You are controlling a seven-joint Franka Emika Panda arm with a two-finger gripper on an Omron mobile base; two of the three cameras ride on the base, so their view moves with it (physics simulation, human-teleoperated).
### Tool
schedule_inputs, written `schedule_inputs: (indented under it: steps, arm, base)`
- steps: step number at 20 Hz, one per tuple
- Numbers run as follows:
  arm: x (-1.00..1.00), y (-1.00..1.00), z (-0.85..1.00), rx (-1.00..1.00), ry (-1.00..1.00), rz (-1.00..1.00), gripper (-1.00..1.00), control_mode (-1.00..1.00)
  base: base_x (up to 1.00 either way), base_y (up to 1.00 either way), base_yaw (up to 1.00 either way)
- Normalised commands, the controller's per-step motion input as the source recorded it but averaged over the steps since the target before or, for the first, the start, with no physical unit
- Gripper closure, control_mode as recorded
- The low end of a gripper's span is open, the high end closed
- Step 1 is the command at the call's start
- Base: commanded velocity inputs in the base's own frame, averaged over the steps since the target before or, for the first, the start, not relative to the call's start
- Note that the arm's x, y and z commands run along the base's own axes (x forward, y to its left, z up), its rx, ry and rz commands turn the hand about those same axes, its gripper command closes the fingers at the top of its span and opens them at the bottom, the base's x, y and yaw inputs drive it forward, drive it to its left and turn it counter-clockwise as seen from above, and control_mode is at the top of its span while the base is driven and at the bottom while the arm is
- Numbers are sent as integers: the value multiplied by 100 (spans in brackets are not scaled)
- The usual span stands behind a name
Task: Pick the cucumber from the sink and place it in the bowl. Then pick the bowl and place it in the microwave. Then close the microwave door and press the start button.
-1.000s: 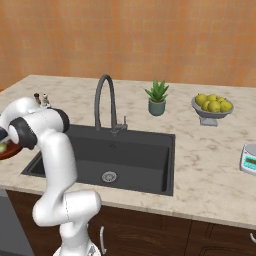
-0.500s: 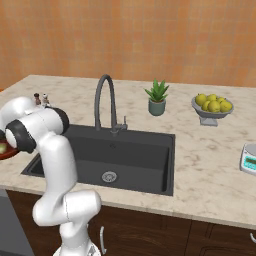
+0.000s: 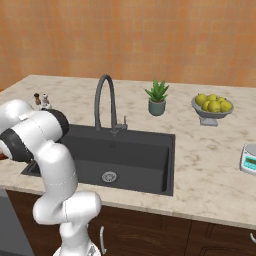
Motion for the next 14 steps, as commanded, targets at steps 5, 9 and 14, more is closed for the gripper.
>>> schedule_inputs:
  steps: [5, 9, 14]
  arm:
    - [-10, -44, 24, 12, -1, -1, -100, -100]
    - [-8, -58, 20, 12, 0, -8, -100, -100]
    - [-5, -52, 31, 11, 5, -15, -100, -100]
  base:
    - [0, 0, 0]
    - [0, 0, 0]
    - [0, 0, 0]
